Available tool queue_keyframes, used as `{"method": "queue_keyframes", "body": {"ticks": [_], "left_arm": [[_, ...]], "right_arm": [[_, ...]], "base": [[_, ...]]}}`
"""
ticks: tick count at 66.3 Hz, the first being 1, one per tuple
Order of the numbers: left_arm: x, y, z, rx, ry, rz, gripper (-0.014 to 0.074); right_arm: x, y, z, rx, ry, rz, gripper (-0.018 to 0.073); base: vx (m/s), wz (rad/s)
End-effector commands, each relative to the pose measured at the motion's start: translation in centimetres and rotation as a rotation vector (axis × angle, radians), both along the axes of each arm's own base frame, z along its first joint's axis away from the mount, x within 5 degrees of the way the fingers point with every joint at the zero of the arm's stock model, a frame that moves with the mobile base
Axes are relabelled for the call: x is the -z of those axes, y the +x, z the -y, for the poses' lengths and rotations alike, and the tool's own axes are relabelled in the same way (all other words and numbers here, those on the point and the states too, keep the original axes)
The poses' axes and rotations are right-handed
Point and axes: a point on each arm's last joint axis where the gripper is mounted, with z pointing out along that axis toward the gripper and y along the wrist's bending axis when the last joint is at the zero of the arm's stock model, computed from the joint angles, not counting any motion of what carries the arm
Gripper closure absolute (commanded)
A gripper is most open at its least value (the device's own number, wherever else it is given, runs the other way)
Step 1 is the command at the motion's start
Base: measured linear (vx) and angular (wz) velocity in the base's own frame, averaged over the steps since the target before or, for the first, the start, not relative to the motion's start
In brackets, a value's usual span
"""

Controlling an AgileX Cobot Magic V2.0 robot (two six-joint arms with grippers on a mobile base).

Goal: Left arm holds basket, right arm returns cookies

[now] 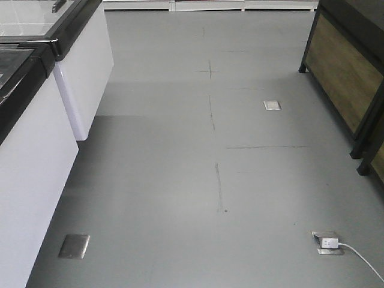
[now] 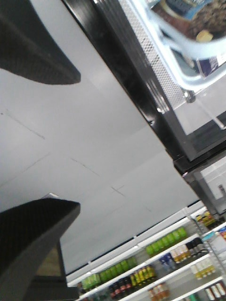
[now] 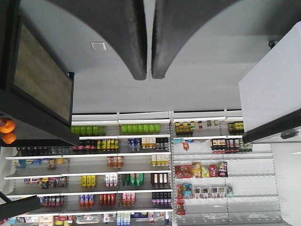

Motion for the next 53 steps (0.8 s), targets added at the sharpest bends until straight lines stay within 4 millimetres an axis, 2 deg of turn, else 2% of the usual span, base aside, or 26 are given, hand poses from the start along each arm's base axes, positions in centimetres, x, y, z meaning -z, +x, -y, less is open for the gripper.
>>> {"method": "queue_keyframes", "body": {"ticks": [1,19,33,42,53], "left_arm": [[-1.7,-0.4,-0.9,-0.050,-0.021,0.123,0.0108],[-0.2,-0.4,-6.4,-0.137,-0.142,0.234,0.0127],[2.4,0.8,-10.8,-0.136,-0.259,0.324,0.0124],[4.2,1.9,-12.5,-0.093,-0.318,0.362,0.0124],[5.3,2.8,-14.1,-0.085,-0.369,0.452,0.0124]], "right_arm": [[-0.1,-0.1,0.0,0.000,-0.010,0.071,0.0570],[-0.1,-0.1,0.0,0.000,-0.010,0.071,0.0570],[-0.1,-0.1,0.0,0.000,-0.010,0.071,0.0570],[-0.1,-0.1,0.0,0.000,-0.010,0.071,0.0570],[-0.1,-0.1,0.0,0.000,-0.010,0.071,0.0570]], "base": [[0.00,0.00],[0.00,0.00],[0.00,0.00],[0.00,0.00],[0.00,0.00]]}}
